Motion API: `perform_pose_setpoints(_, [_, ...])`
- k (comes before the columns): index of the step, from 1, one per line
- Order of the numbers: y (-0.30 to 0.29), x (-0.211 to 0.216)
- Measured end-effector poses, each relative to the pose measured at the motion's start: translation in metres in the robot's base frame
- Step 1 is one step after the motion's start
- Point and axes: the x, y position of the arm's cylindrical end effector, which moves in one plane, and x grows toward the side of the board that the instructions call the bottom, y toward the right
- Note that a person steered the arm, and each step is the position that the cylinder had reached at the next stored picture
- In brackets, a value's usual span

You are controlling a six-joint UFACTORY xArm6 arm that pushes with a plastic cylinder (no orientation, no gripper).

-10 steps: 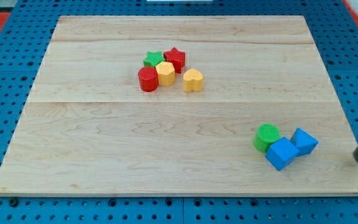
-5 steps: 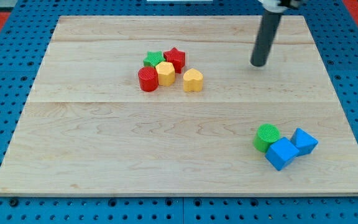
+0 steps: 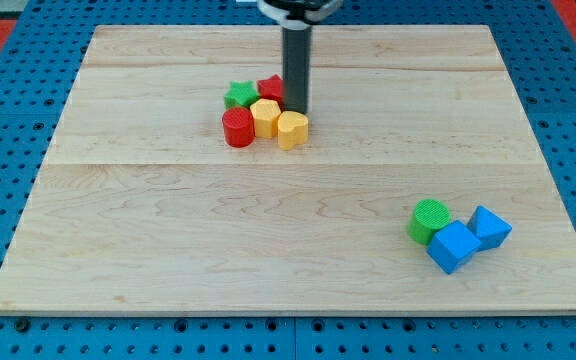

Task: Place green star above green circle

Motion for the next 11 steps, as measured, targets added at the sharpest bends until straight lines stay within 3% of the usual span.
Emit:
perform_pose_setpoints(3, [-0.076,0.005])
perform_pose_setpoints(5, [-0.091,-0.066])
perform_pose_setpoints(6, [-0.169,-0.077])
perform_pose_setpoints(7, [-0.124,-0.1])
perform_pose_setpoints(8, [-0.108,-0.108])
perform_pose_setpoints(9, [-0.117,-0.146])
perform_pose_setpoints(10, [-0.06,-0.115])
perform_pose_setpoints(11, [-0.052,-0.096])
